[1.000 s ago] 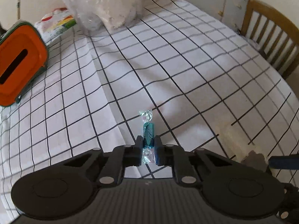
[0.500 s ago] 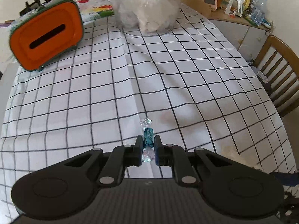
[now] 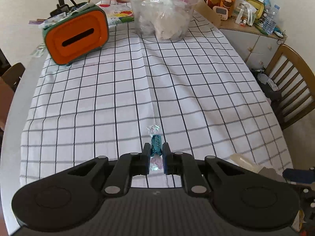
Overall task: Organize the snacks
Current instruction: 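Lift both held snacks and carry them over the white box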
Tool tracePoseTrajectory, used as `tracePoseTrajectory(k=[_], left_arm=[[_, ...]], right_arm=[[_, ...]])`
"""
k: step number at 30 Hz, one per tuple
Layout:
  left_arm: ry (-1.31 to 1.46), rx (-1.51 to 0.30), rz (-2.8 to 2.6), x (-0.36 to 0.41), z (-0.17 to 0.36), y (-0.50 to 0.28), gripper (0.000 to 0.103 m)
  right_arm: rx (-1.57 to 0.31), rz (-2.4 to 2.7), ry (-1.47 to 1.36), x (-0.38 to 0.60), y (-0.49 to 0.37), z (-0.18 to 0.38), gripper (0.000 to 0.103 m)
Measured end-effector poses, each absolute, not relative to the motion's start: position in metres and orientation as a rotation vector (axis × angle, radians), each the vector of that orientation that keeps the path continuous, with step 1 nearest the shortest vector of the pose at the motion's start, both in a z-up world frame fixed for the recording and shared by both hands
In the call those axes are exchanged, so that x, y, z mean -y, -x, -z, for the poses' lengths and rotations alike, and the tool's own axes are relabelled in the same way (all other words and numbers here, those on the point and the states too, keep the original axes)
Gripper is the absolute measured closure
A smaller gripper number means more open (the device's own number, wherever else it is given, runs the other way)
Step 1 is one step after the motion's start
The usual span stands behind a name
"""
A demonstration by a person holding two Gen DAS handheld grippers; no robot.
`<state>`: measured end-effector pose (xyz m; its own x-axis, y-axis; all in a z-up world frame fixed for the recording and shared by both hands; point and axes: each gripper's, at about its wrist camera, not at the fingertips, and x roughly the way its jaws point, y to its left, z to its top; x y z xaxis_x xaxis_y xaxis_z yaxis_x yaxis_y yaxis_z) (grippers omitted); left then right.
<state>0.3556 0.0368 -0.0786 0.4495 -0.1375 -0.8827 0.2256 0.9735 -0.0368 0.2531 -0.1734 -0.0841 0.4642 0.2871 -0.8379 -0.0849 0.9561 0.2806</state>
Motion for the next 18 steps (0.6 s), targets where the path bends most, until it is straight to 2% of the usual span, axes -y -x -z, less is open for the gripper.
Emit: tracePoseTrajectory(k=[18], left_arm=[[-0.061, -1.062, 0.259, -0.018, 0.004, -0.214, 0.091]], right_arm=[[-0.994, -0.400, -0.211, 0.198, -0.154, 0.020, 0.071]])
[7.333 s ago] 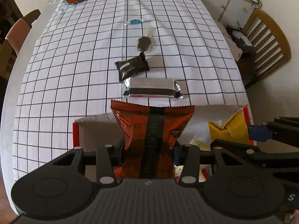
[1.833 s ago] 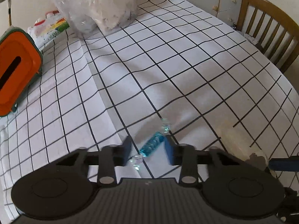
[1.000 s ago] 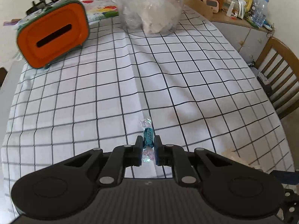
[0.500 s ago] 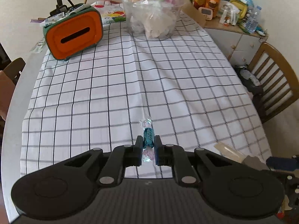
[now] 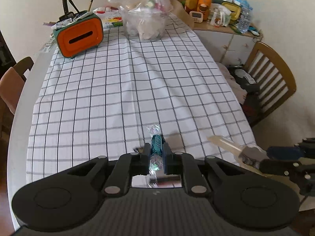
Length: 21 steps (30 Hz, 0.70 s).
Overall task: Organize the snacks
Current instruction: 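Lift both held snacks and carry them over the white box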
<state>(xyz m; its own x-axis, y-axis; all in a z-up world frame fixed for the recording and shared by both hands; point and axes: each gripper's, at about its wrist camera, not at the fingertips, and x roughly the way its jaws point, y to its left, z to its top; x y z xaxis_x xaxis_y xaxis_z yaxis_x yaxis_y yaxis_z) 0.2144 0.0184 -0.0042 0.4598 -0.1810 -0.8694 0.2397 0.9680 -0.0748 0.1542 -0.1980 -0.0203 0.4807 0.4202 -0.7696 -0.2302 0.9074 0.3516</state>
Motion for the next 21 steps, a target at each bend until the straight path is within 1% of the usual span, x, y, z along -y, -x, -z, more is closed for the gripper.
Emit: tracePoseTrajectory(k=[9, 13, 21], left_arm=[[-0.021, -1.090, 0.263, -0.009, -0.004, -0.154, 0.091], [0.008, -1.120, 0.260, -0.008, 0.004, -0.133, 0.091], [-0.008, -1.122, 0.235, 0.002, 0.029, -0.094, 0.091]], right_arm=[[-0.990, -0.445, -0.238, 0.211, -0.113, 0.017, 0.071], [-0.996, -0.451, -0.242, 0.213, -0.099, 0.022, 0.071], [-1.021, -0.458, -0.216, 0.207, -0.076, 0.041, 0.071]])
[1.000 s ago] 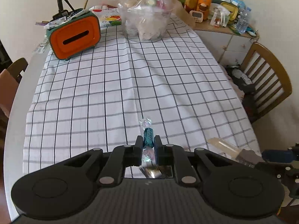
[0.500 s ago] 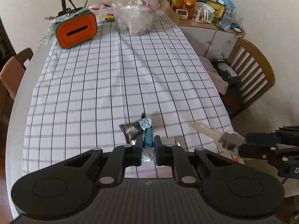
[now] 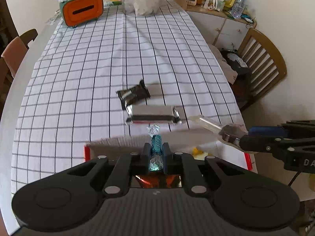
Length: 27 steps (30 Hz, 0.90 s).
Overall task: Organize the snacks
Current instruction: 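Lift both held snacks and carry them over the white box, then lower both snacks into the box and open both grippers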
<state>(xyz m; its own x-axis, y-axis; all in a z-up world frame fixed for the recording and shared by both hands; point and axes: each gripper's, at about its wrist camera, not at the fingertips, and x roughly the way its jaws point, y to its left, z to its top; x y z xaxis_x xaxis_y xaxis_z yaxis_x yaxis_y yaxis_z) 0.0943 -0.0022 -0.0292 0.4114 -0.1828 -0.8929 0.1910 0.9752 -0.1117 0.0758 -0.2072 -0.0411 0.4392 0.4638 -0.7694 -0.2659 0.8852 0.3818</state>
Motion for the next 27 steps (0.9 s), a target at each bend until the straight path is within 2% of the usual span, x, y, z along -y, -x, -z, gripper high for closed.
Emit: tracePoseTrajectory(k=[15, 21, 27], left_arm=[[-0.012, -1.161, 0.130, -0.001, 0.078, -0.056, 0.091], [-0.005, -1.167, 0.125, -0.001, 0.081, -0.049, 0.091], [-0.034, -1.276, 0.135, 0.004, 0.091, -0.054, 0.091]], right_arm=[[-1.070, -0.443, -0.117, 0.191, -0.035, 0.089, 0.071], [-1.109, -0.445, -0.076, 0.185, -0.026, 0.105, 0.071], [-1.135, -0.463, -0.058, 0.183, -0.025, 0.109, 0.071]])
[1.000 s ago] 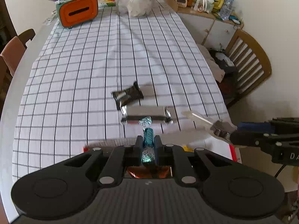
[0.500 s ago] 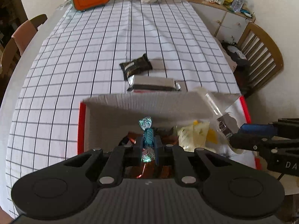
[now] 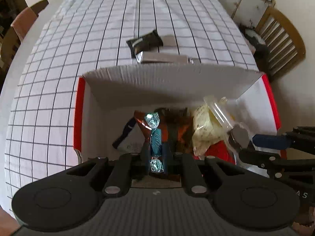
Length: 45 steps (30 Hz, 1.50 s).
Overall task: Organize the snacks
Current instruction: 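Lower both snacks into the box and open both grippers, then move both grippers back toward the dark chocolate bar and silver packet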
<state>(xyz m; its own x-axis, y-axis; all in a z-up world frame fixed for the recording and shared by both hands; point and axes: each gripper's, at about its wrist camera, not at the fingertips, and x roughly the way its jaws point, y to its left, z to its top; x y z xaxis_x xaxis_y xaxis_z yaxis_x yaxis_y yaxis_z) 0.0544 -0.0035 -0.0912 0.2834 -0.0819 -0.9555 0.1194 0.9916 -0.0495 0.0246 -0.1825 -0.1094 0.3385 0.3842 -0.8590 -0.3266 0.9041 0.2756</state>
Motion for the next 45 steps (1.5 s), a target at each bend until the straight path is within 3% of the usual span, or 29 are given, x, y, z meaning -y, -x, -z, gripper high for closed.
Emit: tracePoseTrajectory(k=[17, 22, 27, 33, 38, 40, 45], left_arm=[[-0.063, -1.357, 0.175, 0.006, 0.099, -0.065, 0.089], [-0.036, -1.323, 0.186, 0.003, 0.089, -0.062, 0.076], [-0.038, -1.267, 0.191, 0.003, 0.072, -0.062, 0.071], [-0.054, -1.159, 0.189, 0.004, 0.047, -0.065, 0.048], [-0.070, -1.098, 0.194, 0.005, 0.030, -0.074, 0.043], [-0.077, -1.077, 0.193, 0.004, 0.025, -0.078, 0.037], [-0.089, -1.028, 0.193, -0.001, 0.013, -0.093, 0.034]], right_arm=[[-1.142, -0.479, -0.122, 0.191, -0.031, 0.100, 0.066], [-1.115, -0.492, -0.136, 0.190, -0.035, 0.088, 0.063], [-1.082, -0.503, -0.129, 0.186, -0.043, 0.074, 0.055], [-1.044, -0.505, -0.116, 0.183, -0.056, 0.060, 0.049], [-1.009, -0.506, -0.101, 0.181, -0.068, 0.047, 0.045], [-0.990, -0.505, -0.094, 0.180, -0.073, 0.042, 0.040], [-0.959, -0.505, -0.085, 0.177, -0.088, 0.030, 0.031]])
